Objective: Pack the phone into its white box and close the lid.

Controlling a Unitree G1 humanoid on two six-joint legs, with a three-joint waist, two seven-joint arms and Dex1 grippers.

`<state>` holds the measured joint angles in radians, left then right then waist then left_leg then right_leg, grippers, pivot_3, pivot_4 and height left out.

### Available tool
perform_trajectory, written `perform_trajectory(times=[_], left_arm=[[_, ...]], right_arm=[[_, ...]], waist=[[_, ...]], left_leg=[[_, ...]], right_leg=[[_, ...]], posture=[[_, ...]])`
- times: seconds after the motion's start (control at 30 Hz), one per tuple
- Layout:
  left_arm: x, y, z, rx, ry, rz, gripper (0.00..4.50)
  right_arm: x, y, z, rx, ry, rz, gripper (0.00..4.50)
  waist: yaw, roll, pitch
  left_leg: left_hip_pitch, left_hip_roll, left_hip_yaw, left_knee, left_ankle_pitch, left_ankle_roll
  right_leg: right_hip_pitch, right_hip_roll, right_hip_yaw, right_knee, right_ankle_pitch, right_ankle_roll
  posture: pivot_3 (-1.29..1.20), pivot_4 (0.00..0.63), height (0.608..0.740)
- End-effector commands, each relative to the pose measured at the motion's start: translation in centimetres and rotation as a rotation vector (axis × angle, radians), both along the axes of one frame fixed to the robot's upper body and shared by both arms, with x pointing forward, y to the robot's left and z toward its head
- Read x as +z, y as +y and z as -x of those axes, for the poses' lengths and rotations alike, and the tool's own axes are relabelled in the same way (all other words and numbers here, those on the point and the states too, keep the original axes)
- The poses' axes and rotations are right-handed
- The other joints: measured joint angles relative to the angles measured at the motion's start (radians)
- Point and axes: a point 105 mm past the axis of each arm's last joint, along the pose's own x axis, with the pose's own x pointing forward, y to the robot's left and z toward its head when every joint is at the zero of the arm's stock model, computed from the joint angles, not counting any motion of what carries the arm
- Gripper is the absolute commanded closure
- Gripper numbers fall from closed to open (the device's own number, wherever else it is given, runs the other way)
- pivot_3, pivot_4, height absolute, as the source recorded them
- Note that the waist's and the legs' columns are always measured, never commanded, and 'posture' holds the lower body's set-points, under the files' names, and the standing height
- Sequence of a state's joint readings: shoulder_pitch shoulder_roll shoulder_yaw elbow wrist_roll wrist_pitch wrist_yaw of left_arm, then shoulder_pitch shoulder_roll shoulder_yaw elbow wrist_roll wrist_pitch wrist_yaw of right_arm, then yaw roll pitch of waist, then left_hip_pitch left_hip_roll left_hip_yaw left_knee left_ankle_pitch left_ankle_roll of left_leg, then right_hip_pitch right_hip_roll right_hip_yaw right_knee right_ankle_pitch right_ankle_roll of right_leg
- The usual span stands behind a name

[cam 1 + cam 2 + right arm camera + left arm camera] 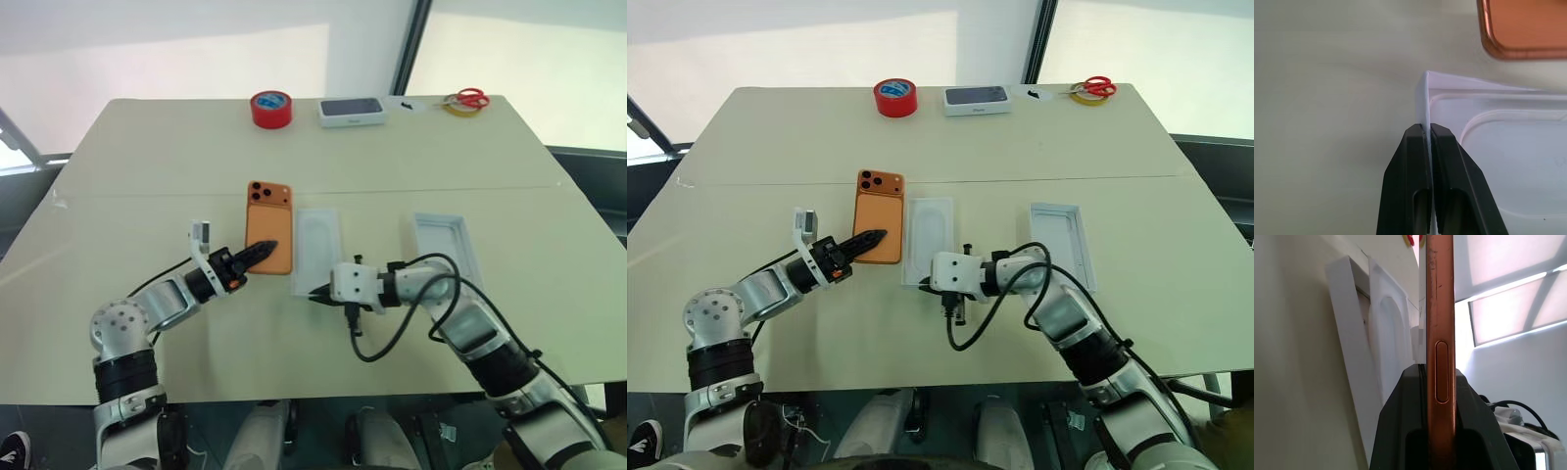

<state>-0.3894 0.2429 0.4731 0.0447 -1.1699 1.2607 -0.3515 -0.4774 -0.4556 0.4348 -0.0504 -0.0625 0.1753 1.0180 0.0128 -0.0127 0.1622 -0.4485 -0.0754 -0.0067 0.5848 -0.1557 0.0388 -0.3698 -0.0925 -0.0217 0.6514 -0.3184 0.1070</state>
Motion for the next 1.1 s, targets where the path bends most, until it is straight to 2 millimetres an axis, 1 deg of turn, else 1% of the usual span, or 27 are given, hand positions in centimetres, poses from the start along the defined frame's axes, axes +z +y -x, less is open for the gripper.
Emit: perform_trajectory(times=[0.03,0.1,0.13,0.2,0.23,0.27,0.3,0.33,0.37,0.43,0.5,0.6,0.67,0.7,0.83,0.97,1.03,1.07,1.1], left_arm=[[1.7,-0.5,0.0,-0.023,-0.057,0.047,4.5],[1.7,-0.5,0.0,-0.021,-0.054,0.047,4.5],[1.6,-0.5,0.0,-0.02,-0.051,0.043,4.5],[1.2,-0.6,0.1,-0.016,-0.047,0.029,4.5],[1.1,-0.6,0.1,-0.015,-0.046,0.022,4.5],[1.0,-0.7,0.0,-0.017,-0.042,0.021,4.5],[0.9,-0.8,0.0,-0.019,-0.039,0.023,4.5],[0.9,-0.9,0.0,-0.02,-0.038,0.026,4.5],[0.9,-1.2,-0.1,-0.032,-0.03,0.029,4.5],[0.9,-1.7,-0.2,-0.044,-0.029,0.027,4.5],[0.9,-2.2,-0.4,-0.059,-0.017,0.037,4.5],[0.7,-2.7,-0.5,-0.066,-0.005,0.05,4.5],[0.2,-3.3,-0.6,-0.072,0.018,0.054,4.5],[0.0,-3.5,-0.6,-0.072,0.03,0.057,4.5],[-0.6,-4.0,-0.5,-0.072,0.049,0.053,4.5],[-0.9,-4.3,-0.3,-0.068,0.062,0.048,4.5],[-0.9,-4.5,-0.3,-0.074,0.065,0.05,3.52],[-0.9,-4.5,-0.3,-0.075,0.068,0.036,3.28],[-1.0,-4.6,-0.3,-0.074,0.067,0.01,2.84]], right_arm=[[0.8,0.5,-0.2,0.008,-0.013,-0.017,4.48],[0.8,0.5,-0.2,0.007,0.014,-0.028,4.48],[0.8,0.5,-0.1,0.003,0.037,-0.037,4.18],[1.1,0.5,0.1,0.016,0.026,-0.042,3.58],[1.2,0.5,0.1,0.019,0.021,-0.043,3.09],[1.5,0.3,0.2,0.024,0.017,-0.044,2.46],[1.7,0.0,0.3,0.028,0.01,-0.045,1.97],[1.9,-0.2,0.3,0.031,0.004,-0.045,1.65],[2.6,-0.7,0.2,0.018,0.01,-0.073,1.13],[4.0,-2.0,0.0,-0.006,0.02,-0.118,1.13],[4.9,-3.7,-0.6,-0.051,0.026,-0.141,1.13],[5.3,-5.9,-1.5,-0.117,0.035,-0.151,1.13],[5.5,-7.6,-2.7,-0.183,0.012,-0.162,1.13],[5.6,-8.1,-3.1,-0.207,-0.001,-0.17,1.13],[5.5,-8.4,-3.6,-0.22,-0.016,-0.171,1.13],[5.2,-8.2,-3.8,-0.22,-0.03,-0.165,1.13],[5.2,-8.0,-3.9,-0.219,-0.034,-0.166,1.09],[5.2,-8.0,-4.0,-0.219,-0.035,-0.167,1.09],[5.2,-7.9,-4.1,-0.22,-0.037,-0.168,1.09]], waist=[[0.0,0.0,0.0],[-0.001,0.0,0.0],[-0.001,0.0,0.0],[-0.002,0.0,0.0],[-0.002,0.0,0.0],[-0.002,0.0,0.0],[-0.001,0.0,0.0],[-0.001,0.0,0.0],[-0.001,0.0,0.0],[0.001,0.0,0.0],[0.003,0.0,0.0],[0.0,0.0,0.0],[-0.001,0.0,0.0],[-0.002,0.0,0.0],[-0.002,0.0,0.0],[-0.001,0.0,0.0],[-0.001,0.0,0.0],[0.0,0.0,0.0],[0.0,0.0,0.0]], left_leg=[[0.0,0.0,0.0,0.0,0.0,0.0],[0.0,0.0,0.0,0.001,0.0,0.0],[0.0,0.0,0.0,0.001,0.0,0.0],[0.0,0.0,0.0,0.0,0.0,0.0],[0.0,0.0,0.0,0.0,0.0,0.0],[0.0,0.0,0.0,0.0,0.0,0.0],[0.0,0.0,0.0,0.0,0.0,0.0],[0.0,0.0,0.0,0.0,0.0,0.0],[0.0,0.0,0.0,0.0,0.0,0.0],[0.0,0.0,0.0,0.0,0.0,0.0],[0.0,0.0,0.0,0.001,0.0,0.001],[0.0,0.0,0.0,0.002,-0.001,0.001],[0.0,0.0,0.0,0.002,-0.001,0.002],[0.0,0.0,0.0,0.002,-0.001,0.002],[-0.001,0.0,0.0,0.002,-0.001,0.001],[-0.001,0.0,0.0,0.003,-0.001,0.002],[-0.001,0.0,0.0,0.004,-0.001,0.002],[-0.001,0.0,0.0,0.005,-0.002,0.002],[-0.001,0.0,0.0,0.005,-0.002,0.003]], right_leg=[[0.0,0.0,0.0,0.0,0.0,0.0],[0.0,0.0,0.0,0.0,0.0,0.0],[0.0,0.0,0.0,0.0,0.0,0.0],[0.0,0.0,0.0,0.0,0.0,0.0],[0.0,0.0,0.0,0.0,0.0,0.0],[0.0,0.0,0.0,0.0,0.0,0.0],[0.0,0.0,0.0,0.0,0.0,0.0],[0.0,0.0,0.0,0.0,0.0,0.0],[0.0,0.0,0.0,0.0,0.0,0.0],[0.0,0.0,0.0,0.0,0.0,0.0],[0.001,0.0,0.0,0.0,0.0,0.0],[0.001,0.0,0.0,0.0,0.0,0.0],[0.001,0.0,0.0,0.0,0.0,0.0],[0.001,0.0,0.0,0.0,0.0,0.0],[0.001,0.0,0.0,0.0,0.0,0.0],[0.001,0.0,0.0,0.0,0.0,0.0],[0.001,0.0,0.0,0.0,0.0,0.0],[0.001,0.0,0.0,0.0,0.0,0.0],[0.001,0.0,0.0,0.0,0.0,0.0]], posture=[[0.0,0.15,0.738],[0.0,0.15,0.738],[0.0,0.15,0.738],[0.0,0.15,0.738],[0.0,0.15,0.738],[0.0,0.15,0.738],[0.0,0.15,0.738],[0.0,0.15,0.738],[0.0,0.15,0.738],[0.0,0.15,0.738],[0.0,0.15,0.738],[0.0,0.15,0.738],[0.0,0.15,0.738],[0.0,0.15,0.738],[0.0,0.15,0.738],[0.0,0.15,0.738],[0.0,0.15,0.738],[0.0,0.15,0.738],[0.0,0.15,0.738]])
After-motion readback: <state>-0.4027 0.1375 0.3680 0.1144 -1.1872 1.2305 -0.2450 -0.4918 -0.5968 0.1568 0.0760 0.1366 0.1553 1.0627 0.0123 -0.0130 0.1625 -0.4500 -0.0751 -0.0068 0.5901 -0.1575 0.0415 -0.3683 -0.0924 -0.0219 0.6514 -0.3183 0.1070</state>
